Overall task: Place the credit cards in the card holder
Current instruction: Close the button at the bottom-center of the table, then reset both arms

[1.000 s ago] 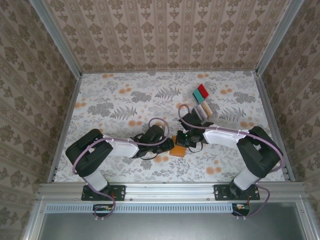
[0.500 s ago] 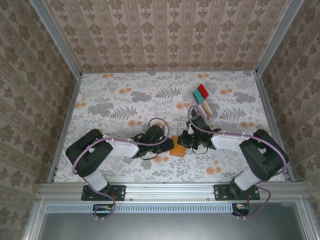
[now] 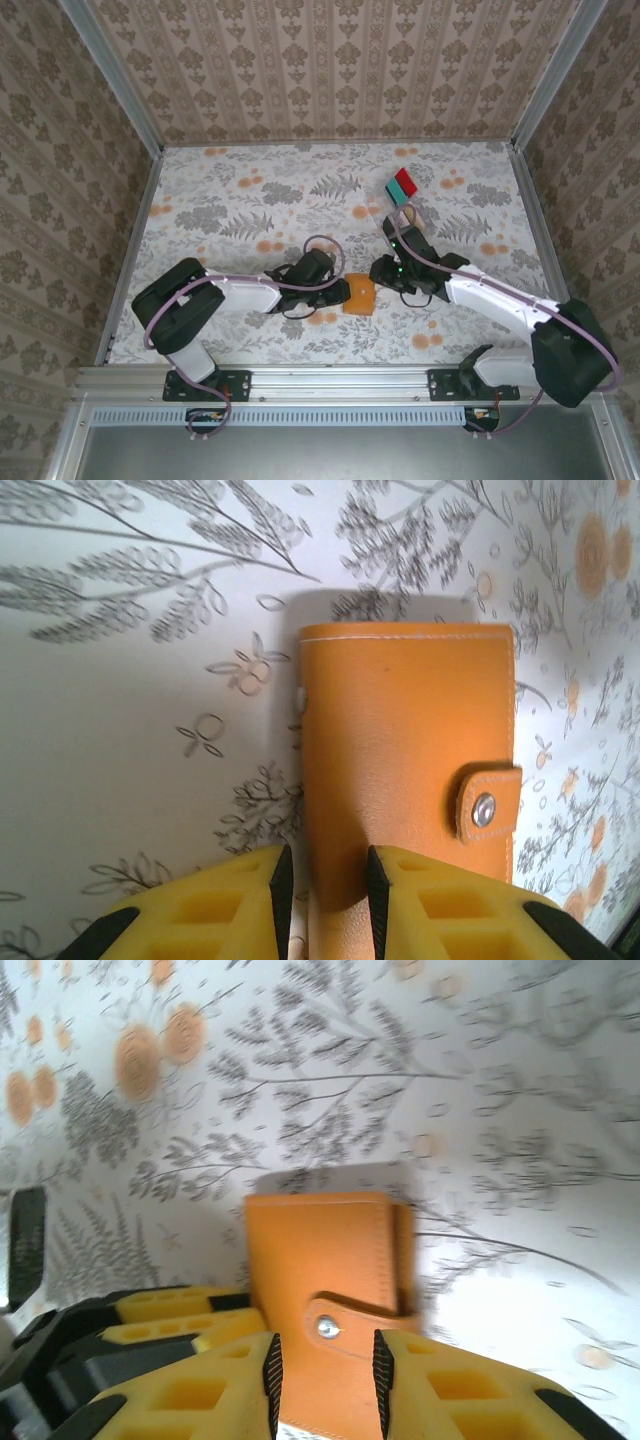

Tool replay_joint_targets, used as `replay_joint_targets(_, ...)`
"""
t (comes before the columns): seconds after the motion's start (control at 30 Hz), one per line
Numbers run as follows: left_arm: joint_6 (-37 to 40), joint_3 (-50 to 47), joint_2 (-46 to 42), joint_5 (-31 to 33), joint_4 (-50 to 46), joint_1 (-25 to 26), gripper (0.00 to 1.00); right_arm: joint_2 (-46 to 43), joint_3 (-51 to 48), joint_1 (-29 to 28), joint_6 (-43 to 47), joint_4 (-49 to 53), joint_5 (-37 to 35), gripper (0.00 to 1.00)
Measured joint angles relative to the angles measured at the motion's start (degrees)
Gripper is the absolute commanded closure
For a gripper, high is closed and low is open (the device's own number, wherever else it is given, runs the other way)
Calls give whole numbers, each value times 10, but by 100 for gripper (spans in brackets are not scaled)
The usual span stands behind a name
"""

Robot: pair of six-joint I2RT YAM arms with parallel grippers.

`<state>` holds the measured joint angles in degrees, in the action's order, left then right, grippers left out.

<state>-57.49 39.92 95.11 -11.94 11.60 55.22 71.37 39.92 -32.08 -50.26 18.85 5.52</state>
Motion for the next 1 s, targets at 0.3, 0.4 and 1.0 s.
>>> replay_joint_targets(0.3, 53, 12, -45, 13, -68, 41, 67, -207, -18, 20, 37, 144, -218, 39)
replay_joint_targets(0.4, 66, 8, -106, 56, -101, 40, 57, -256, -20, 42, 77, 159, -306, 28)
replay_joint_targets(1.0, 229, -41, -419, 397, -315, -225, 0, -112, -221, 250, 395, -307, -332, 13)
